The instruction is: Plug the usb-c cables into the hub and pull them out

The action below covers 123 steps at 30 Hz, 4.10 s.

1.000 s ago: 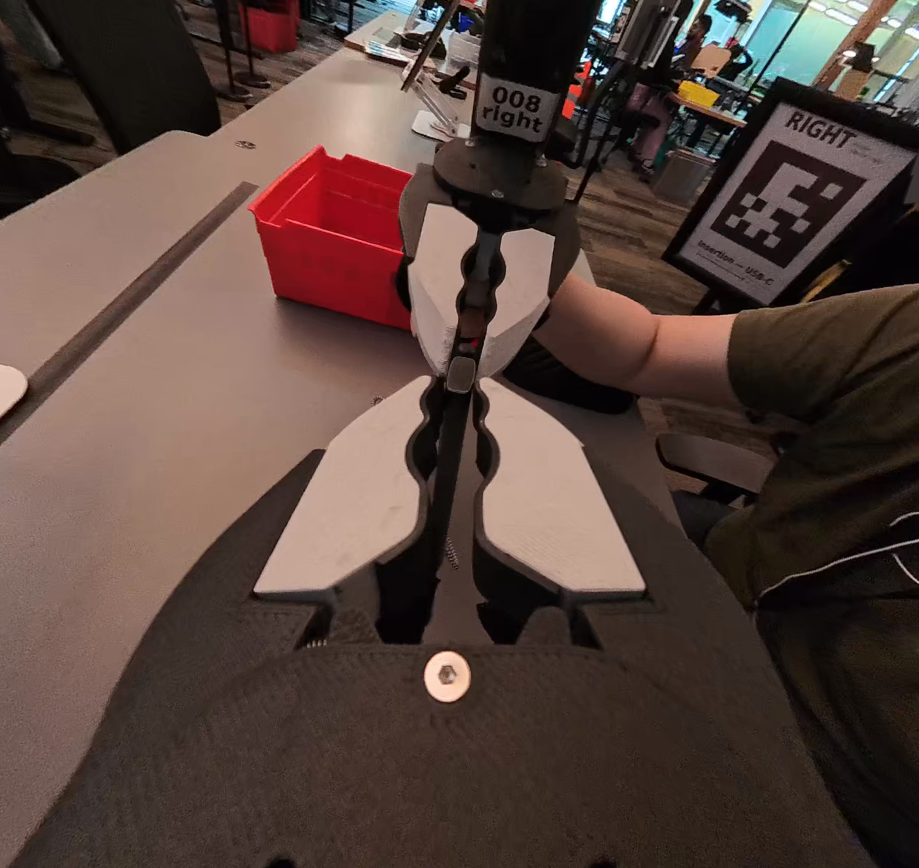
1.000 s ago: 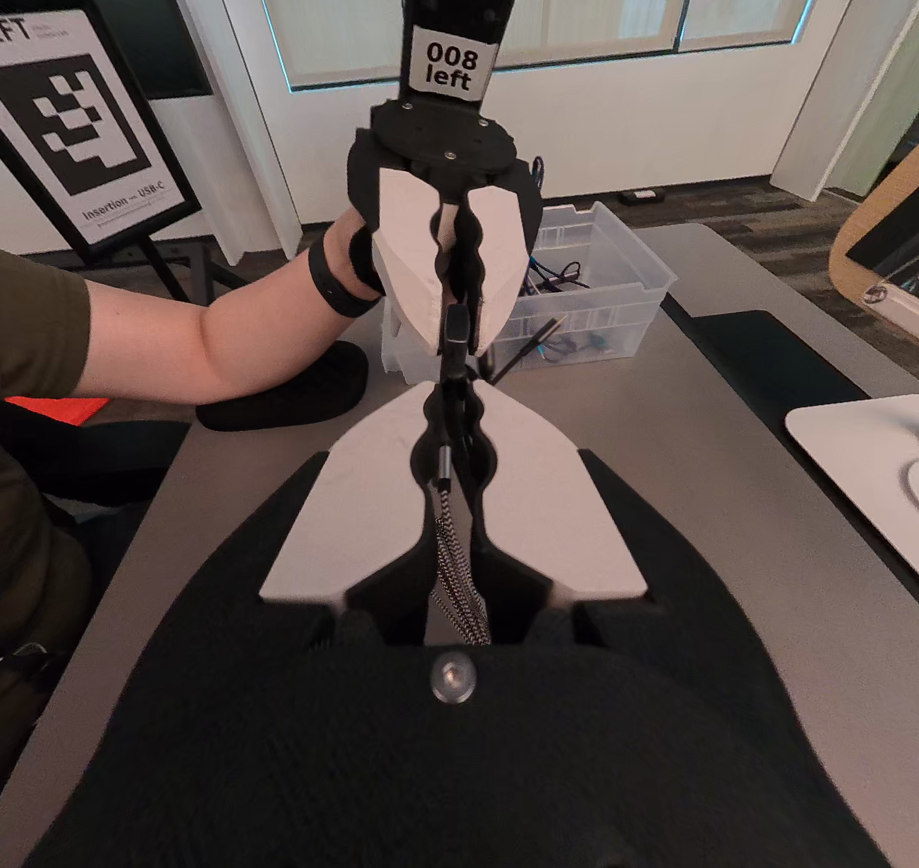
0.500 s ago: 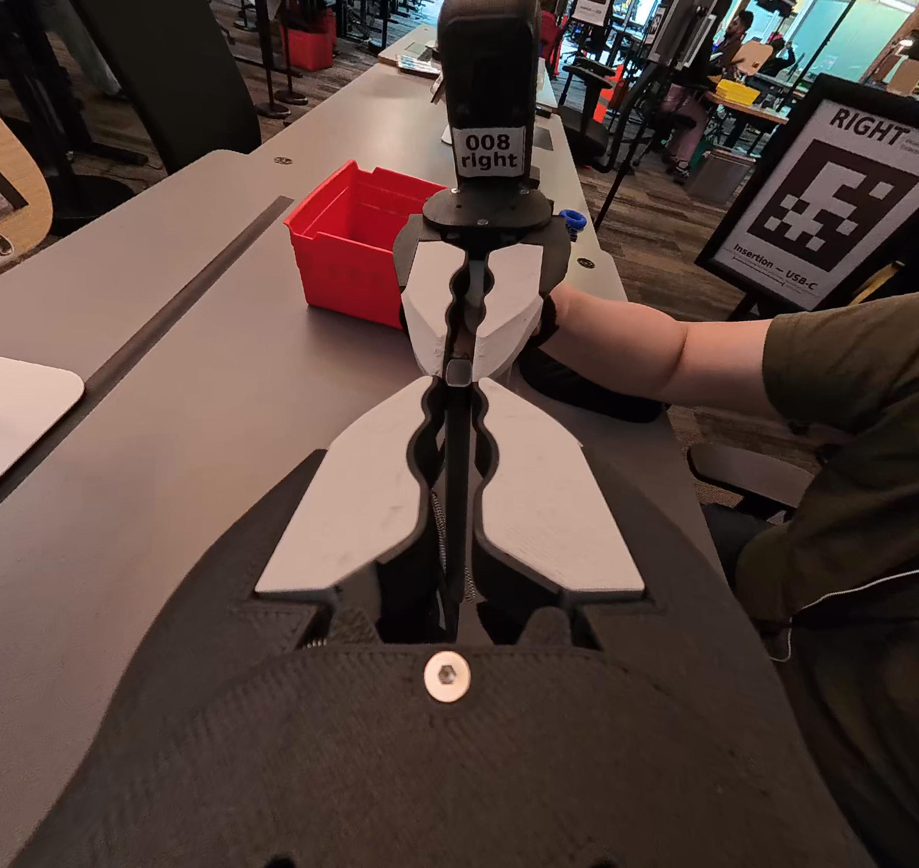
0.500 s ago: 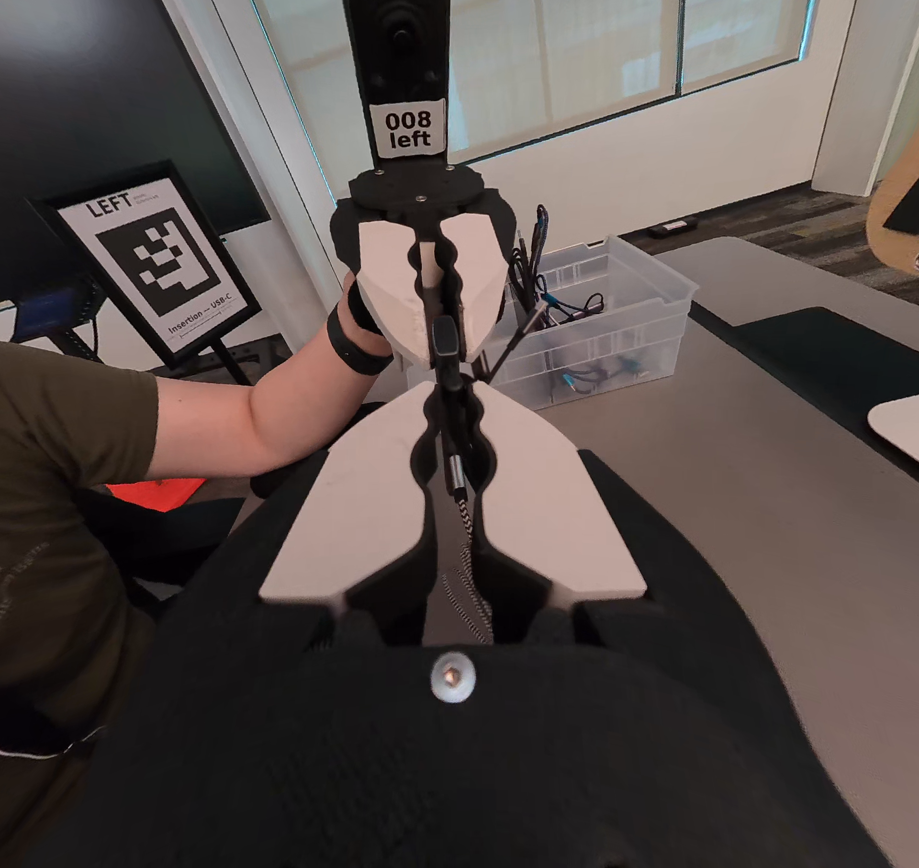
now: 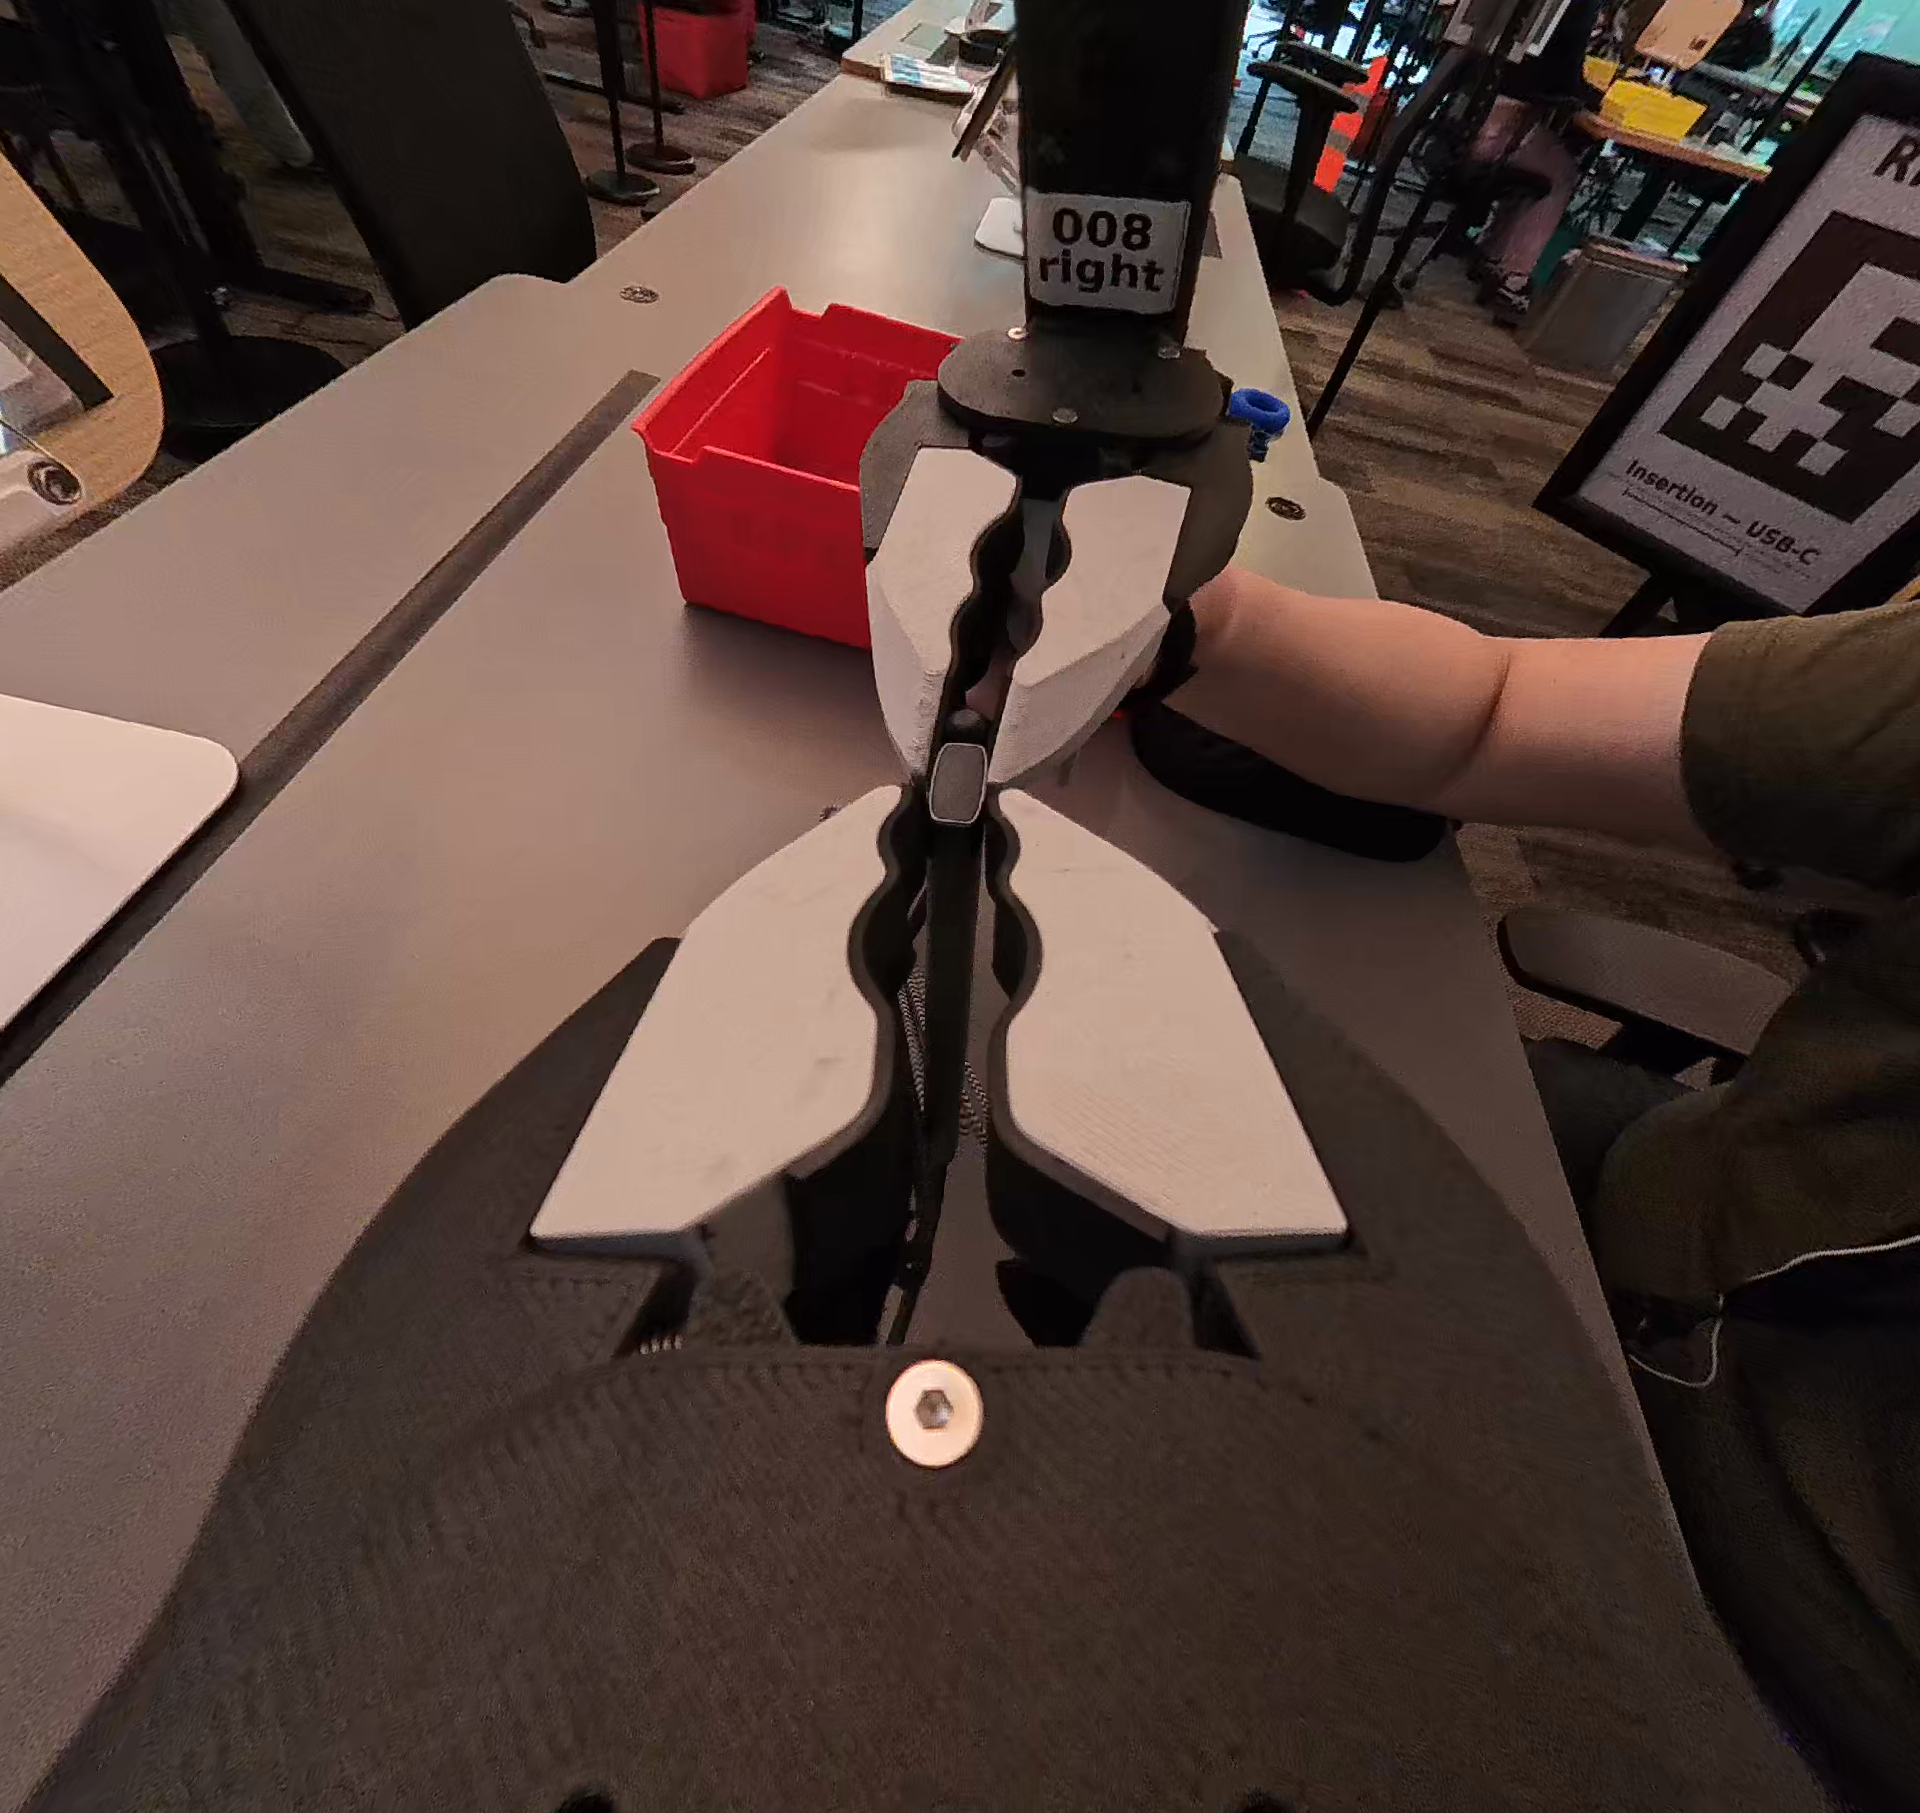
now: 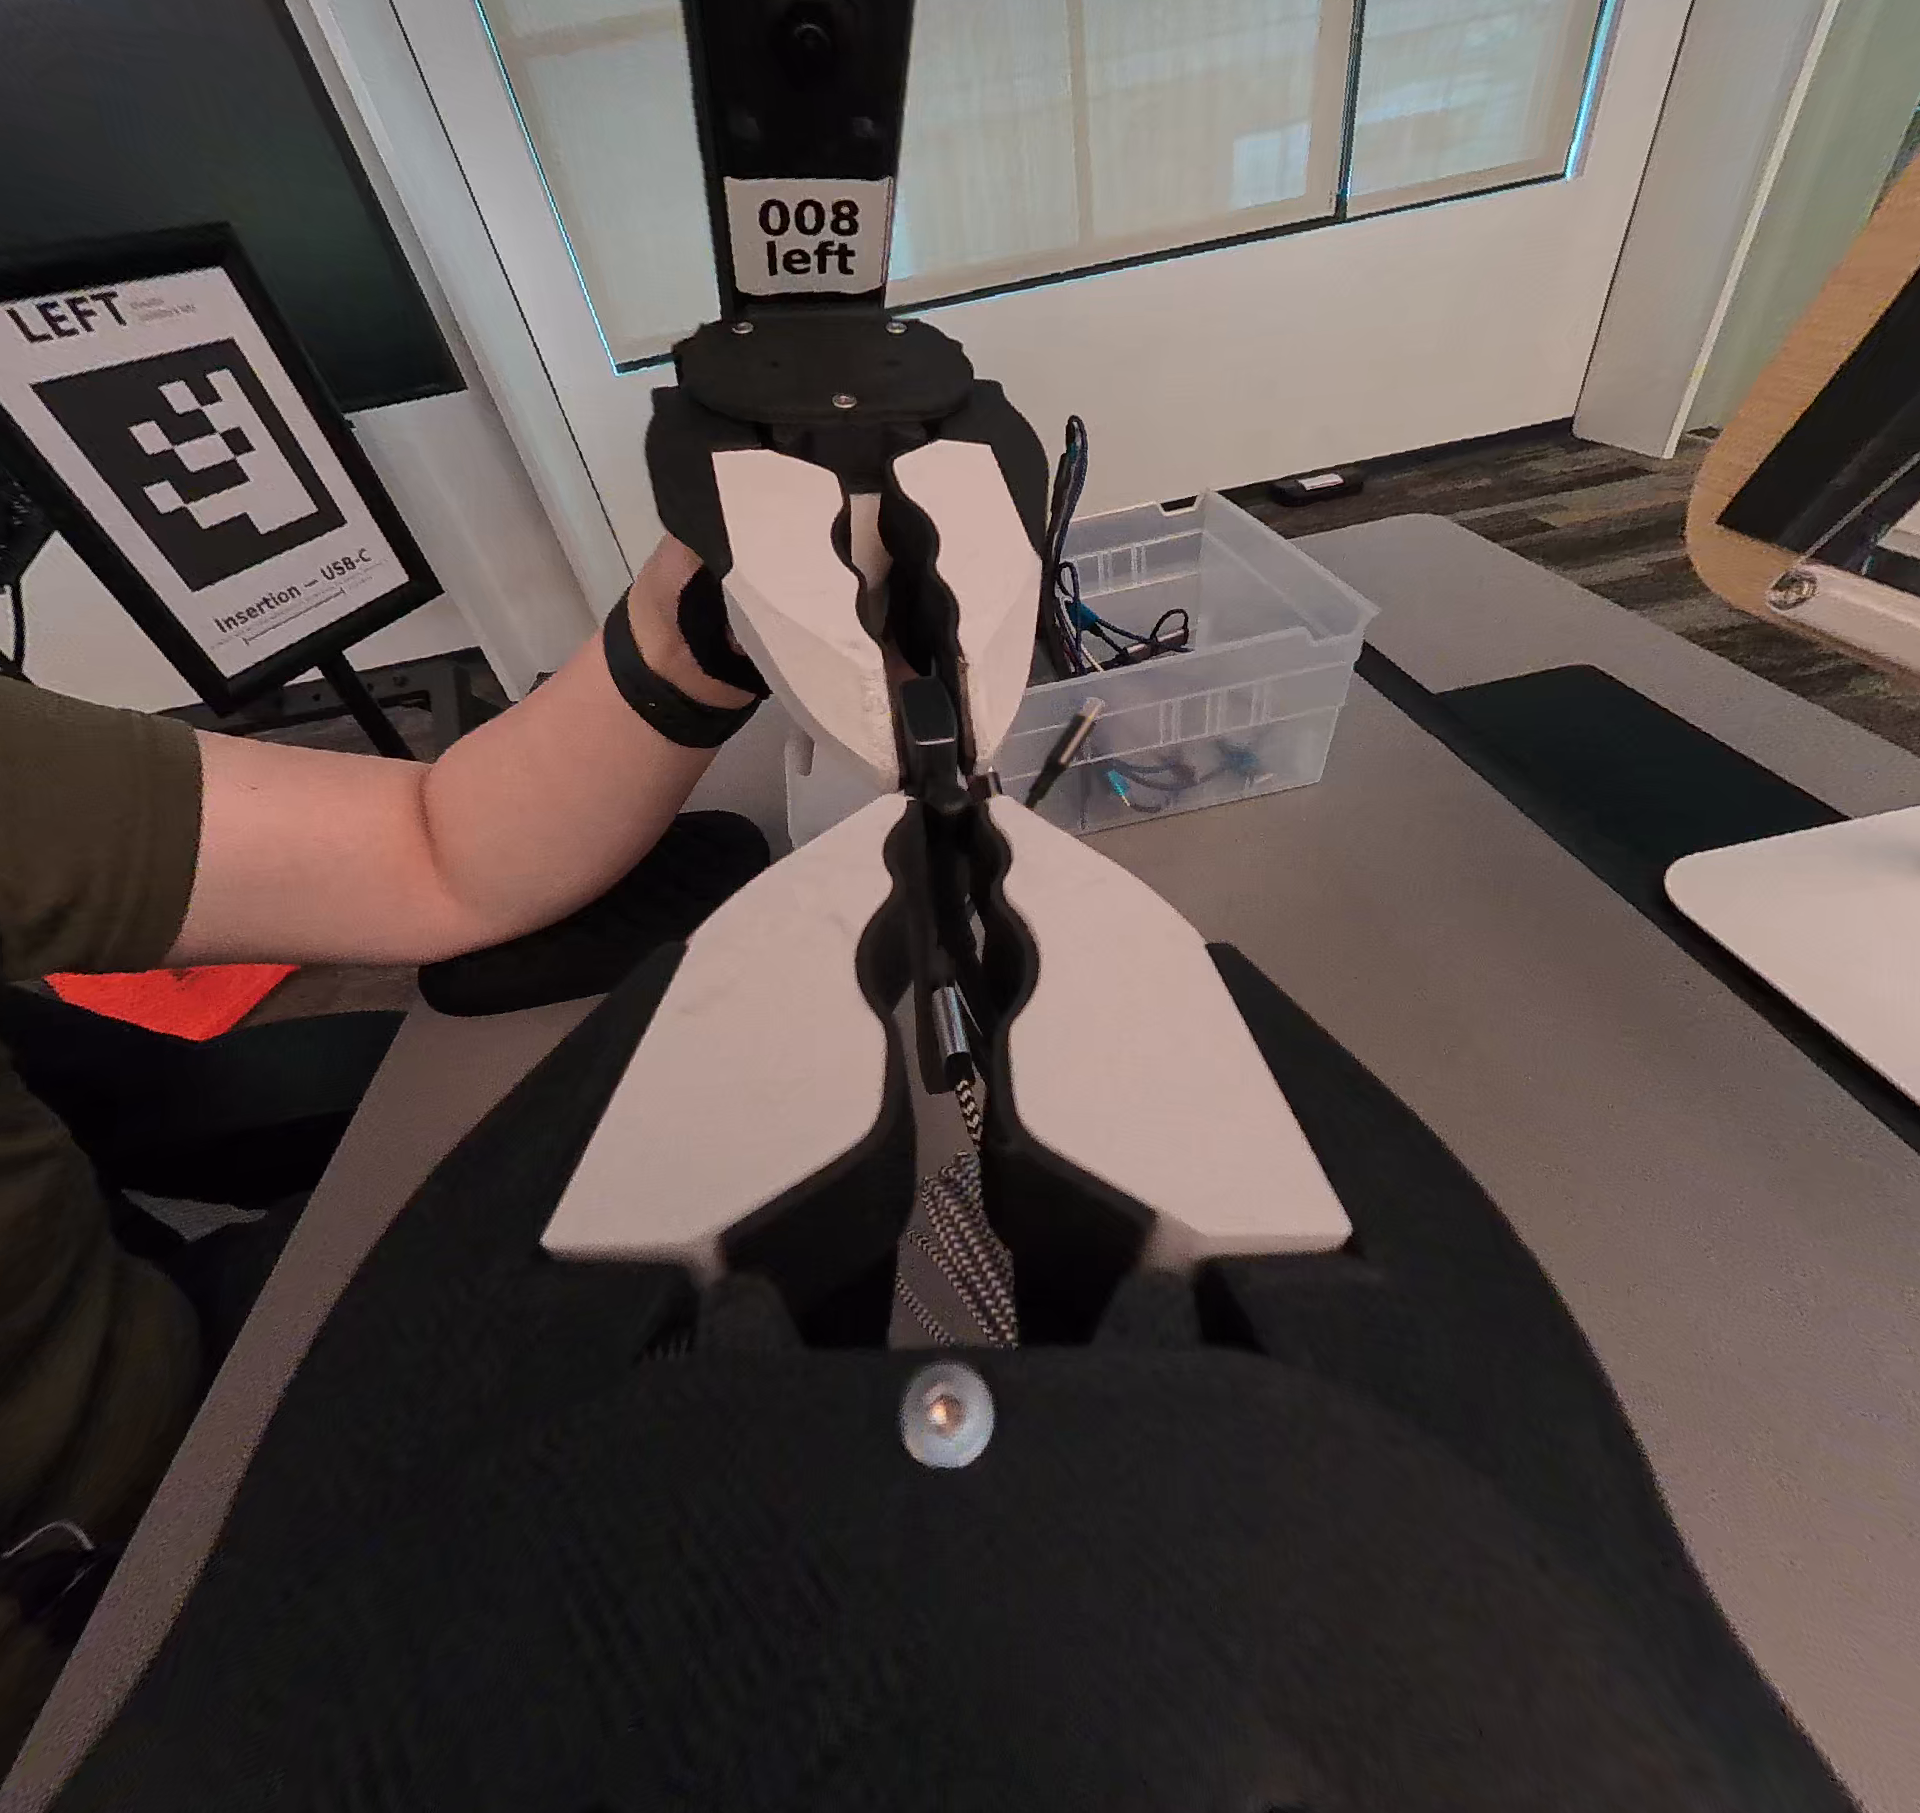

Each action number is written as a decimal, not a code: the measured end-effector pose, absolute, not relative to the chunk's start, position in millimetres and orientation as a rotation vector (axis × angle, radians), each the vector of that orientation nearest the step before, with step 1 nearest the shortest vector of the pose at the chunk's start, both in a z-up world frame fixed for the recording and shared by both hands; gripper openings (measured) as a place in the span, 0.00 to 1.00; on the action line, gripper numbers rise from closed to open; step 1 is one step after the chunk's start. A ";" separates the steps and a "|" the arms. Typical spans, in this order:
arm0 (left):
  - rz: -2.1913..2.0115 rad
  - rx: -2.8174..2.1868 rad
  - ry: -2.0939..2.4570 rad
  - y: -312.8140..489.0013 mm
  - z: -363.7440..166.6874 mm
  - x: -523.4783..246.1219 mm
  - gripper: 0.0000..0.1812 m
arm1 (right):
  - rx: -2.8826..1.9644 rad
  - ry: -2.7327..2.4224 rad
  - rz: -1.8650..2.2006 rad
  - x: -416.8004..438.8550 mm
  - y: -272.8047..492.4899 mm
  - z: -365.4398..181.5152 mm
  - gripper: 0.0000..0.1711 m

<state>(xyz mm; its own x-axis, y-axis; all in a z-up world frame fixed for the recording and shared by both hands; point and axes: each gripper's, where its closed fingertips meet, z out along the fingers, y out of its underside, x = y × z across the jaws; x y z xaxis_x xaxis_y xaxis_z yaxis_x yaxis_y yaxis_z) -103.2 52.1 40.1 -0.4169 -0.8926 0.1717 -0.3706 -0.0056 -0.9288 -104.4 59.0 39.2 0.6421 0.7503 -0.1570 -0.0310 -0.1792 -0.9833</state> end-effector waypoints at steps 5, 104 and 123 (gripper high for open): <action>-1.441 -1.323 1.813 50.8 38.4 -104.8 0.05 | -1.612 -0.631 0.765 -106.0 57.9 37.4 0.05; -1.626 -1.181 1.861 10.4 91.2 -133.5 0.05 | -1.618 -0.895 0.636 -122.5 6.4 76.0 0.25; -1.721 -1.220 1.658 23.2 101.2 -116.9 0.18 | -1.700 -0.707 0.904 -146.6 33.6 48.7 0.06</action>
